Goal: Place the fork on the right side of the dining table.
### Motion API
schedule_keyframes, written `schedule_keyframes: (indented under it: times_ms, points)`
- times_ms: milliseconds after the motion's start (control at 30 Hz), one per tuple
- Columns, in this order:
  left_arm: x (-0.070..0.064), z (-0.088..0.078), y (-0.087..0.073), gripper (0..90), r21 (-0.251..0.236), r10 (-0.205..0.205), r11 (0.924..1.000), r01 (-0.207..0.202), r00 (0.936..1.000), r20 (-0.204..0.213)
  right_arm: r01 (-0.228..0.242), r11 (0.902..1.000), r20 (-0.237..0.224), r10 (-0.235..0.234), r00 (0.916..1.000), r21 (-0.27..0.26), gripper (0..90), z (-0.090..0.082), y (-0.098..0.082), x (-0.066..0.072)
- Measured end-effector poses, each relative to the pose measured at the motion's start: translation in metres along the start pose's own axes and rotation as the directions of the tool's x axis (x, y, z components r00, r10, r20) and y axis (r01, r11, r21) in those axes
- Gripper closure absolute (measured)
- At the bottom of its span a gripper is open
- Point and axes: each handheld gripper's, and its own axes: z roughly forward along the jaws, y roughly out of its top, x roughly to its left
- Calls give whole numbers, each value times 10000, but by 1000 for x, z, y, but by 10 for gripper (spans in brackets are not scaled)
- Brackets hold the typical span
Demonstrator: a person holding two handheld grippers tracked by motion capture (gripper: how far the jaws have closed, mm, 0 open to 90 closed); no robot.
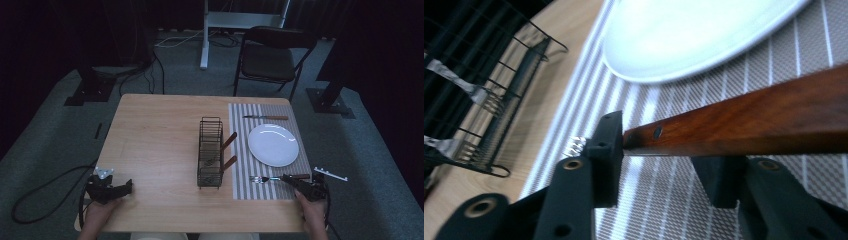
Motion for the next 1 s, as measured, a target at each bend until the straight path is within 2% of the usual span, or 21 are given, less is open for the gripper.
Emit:
schedule_keyframes:
  times_ms: [133,267,433,633,867,1000]
  points:
    - [0,-1,-1,2,13,-11,10000,11,10000,-10,-19,9996,386,8,9993,271,505,3,-3,-1]
    - [0,-1,-1,2,11,-12,10000,12,10000,-11,-35,9995,470,20,9989,311,506,2,-3,-2]
    - [0,-1,-1,2,12,-12,10000,12,10000,-13,300,9983,683,-334,9971,498,485,2,-2,2]
    - [0,-1,-1,2,9,-12,10000,12,10000,-13,909,9915,1314,-1027,9860,929,459,3,0,11]
    - [0,-1,-1,2,11,-13,10000,13,10000,-14,929,9911,1375,-1055,9849,953,451,-1,-3,11]
    - [0,-1,-1,2,15,-8,10000,8,10000,-13,1117,9877,1639,-1287,9780,1096,430,-3,-3,13]
